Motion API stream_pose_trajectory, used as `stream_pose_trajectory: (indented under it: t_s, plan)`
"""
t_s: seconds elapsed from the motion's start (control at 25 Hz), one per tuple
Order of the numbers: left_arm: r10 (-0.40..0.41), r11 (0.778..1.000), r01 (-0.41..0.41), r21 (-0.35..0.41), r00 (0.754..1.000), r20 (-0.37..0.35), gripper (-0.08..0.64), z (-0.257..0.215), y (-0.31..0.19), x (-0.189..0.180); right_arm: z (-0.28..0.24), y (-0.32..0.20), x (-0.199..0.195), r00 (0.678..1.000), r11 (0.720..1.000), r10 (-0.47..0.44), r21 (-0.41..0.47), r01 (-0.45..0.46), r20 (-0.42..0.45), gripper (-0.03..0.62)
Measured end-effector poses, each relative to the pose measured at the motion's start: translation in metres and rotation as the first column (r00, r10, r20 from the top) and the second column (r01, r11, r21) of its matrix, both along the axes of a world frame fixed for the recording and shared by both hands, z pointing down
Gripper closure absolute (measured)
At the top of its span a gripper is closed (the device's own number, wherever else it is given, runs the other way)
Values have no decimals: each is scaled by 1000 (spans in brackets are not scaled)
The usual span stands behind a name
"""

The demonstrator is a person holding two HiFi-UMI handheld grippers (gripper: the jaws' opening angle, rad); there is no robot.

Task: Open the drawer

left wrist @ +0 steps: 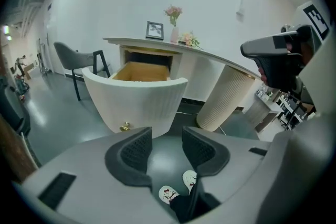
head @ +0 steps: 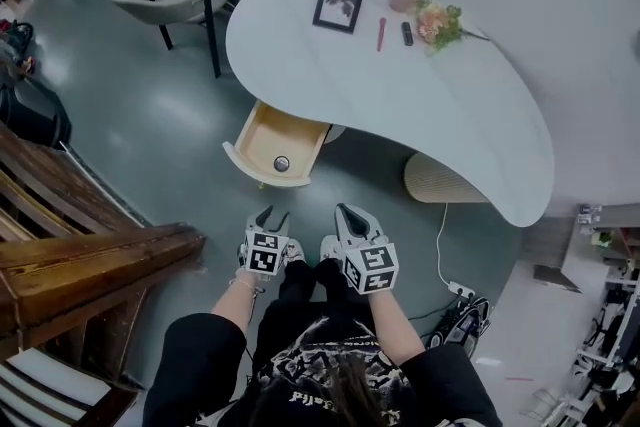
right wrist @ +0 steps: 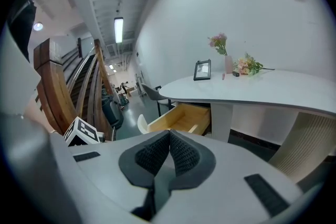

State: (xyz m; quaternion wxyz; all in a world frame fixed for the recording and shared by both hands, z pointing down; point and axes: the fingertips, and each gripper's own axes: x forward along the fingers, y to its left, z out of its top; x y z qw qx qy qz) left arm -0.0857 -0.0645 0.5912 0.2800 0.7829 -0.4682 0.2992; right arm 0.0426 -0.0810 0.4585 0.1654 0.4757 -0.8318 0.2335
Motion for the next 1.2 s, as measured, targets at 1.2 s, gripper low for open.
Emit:
stream_pose_trajectory:
  t_s: [1.2]
  plan:
    - [-142,929,197,312,971,-190,407,-177,41,52,-76,38,44,996,988,-82,133,78,21,566]
